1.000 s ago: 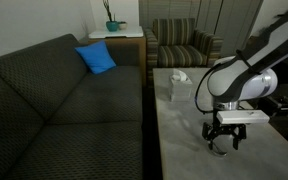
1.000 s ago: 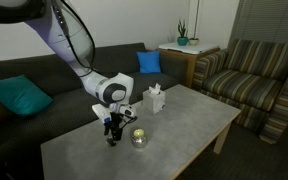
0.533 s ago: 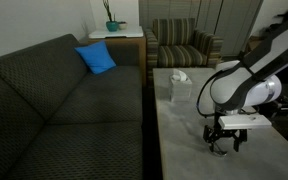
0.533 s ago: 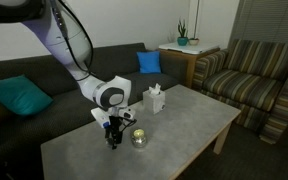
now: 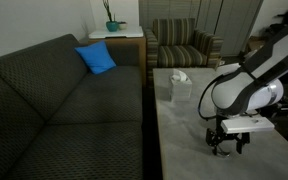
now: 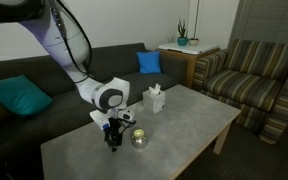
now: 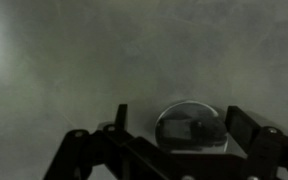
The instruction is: Put the silver lid on top of the silver candle container
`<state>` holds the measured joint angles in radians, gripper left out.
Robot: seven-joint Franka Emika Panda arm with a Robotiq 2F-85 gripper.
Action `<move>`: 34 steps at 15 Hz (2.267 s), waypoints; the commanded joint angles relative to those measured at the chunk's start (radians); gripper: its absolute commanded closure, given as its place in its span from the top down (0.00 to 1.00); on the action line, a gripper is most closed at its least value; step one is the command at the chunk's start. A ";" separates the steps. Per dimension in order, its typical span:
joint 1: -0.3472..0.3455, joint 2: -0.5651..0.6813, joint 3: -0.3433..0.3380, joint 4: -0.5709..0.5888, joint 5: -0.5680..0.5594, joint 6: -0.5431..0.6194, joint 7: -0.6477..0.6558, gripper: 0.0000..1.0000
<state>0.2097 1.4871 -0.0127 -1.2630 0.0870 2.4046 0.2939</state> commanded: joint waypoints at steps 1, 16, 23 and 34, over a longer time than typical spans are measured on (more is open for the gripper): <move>-0.022 0.000 0.011 -0.015 -0.018 0.027 -0.051 0.70; 0.059 -0.004 -0.030 -0.020 -0.060 0.053 -0.004 0.41; 0.122 -0.010 -0.081 -0.031 -0.111 0.065 0.084 0.41; 0.215 -0.057 -0.161 -0.149 -0.115 0.184 0.215 0.41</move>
<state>0.3933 1.4632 -0.1289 -1.3141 -0.0135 2.4699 0.4631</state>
